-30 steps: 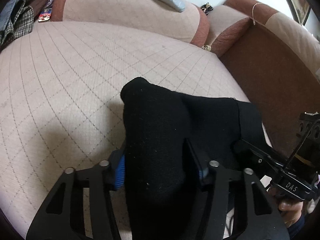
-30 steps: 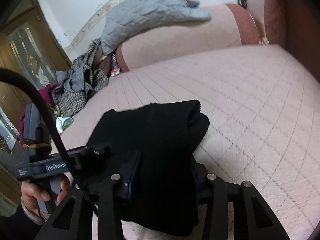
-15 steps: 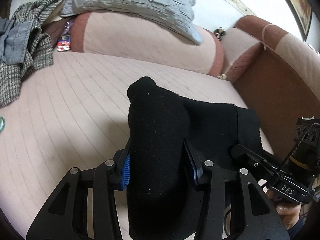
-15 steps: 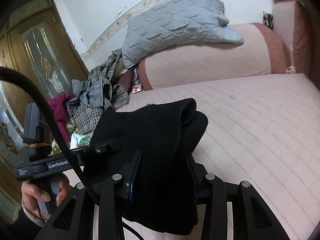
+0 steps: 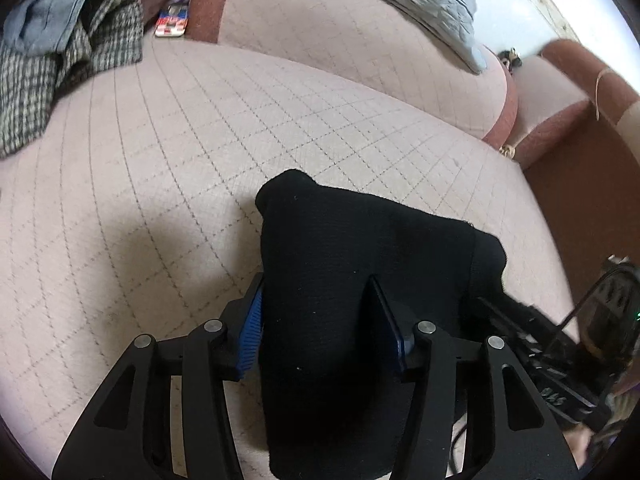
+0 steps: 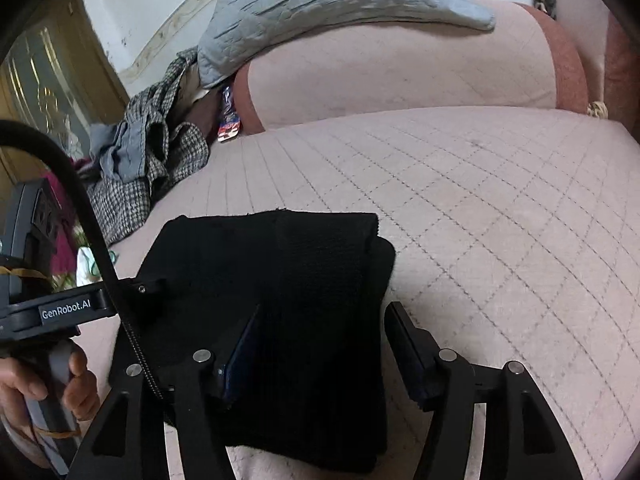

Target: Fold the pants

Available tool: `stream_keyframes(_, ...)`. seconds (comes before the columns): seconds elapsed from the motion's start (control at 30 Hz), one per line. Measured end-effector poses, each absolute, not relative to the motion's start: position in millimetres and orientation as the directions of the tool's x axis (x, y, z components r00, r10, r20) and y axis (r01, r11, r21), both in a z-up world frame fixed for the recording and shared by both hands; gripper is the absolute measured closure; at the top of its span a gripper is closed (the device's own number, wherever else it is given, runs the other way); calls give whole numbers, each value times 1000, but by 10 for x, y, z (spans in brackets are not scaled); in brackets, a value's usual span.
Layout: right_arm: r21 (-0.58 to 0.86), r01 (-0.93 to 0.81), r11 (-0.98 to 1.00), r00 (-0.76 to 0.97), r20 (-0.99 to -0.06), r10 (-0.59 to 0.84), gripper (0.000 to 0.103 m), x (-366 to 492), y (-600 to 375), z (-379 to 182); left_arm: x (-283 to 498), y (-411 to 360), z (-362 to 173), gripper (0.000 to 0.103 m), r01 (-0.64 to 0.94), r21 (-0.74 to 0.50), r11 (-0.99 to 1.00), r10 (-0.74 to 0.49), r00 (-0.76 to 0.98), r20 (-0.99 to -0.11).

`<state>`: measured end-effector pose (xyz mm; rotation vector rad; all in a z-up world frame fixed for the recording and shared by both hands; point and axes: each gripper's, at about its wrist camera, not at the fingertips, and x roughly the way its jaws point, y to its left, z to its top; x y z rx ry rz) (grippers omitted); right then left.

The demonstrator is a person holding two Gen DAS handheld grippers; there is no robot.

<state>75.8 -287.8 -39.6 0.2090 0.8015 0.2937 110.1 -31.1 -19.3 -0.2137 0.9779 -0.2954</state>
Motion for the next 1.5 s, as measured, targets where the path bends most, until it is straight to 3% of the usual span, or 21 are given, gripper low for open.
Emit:
stream_keyframes(0.17, 216, -172, 961, 697, -663, 274, 44, 579, -2931, -211, 998, -356, -102, 51, 147, -242, 959, -282, 561, -778)
stream_keyframes(0.33, 236, -184, 954, 725, -623, 294, 44, 421, -2979, 11, 869, -331, 34, 51, 133, -155, 979, -204, 640, -741)
stream_keyframes(0.63, 173, -252, 952, 713, -632, 303, 44, 377, -2613, 31, 778, -338, 46, 51, 126, -129, 984, -181, 667, -723)
stream_keyframes(0.93, 44, -202, 978, 715, -676, 178, 44, 423, -2456, -211, 806, -388, -105, 50, 124, -165, 978, -206, 620, -757)
stream_keyframes(1.23, 94, -195, 976, 690, -694, 205, 42, 436, -2558, -280, 769, -443, -120, 47, 141, -138, 980, -197, 634, -748)
stream_keyframes(1.5, 134, -191, 972, 737, -634, 232, 42, 118, -2563, -7, 520, -419, 14, 47, 156, -124, 980, -197, 681, -705)
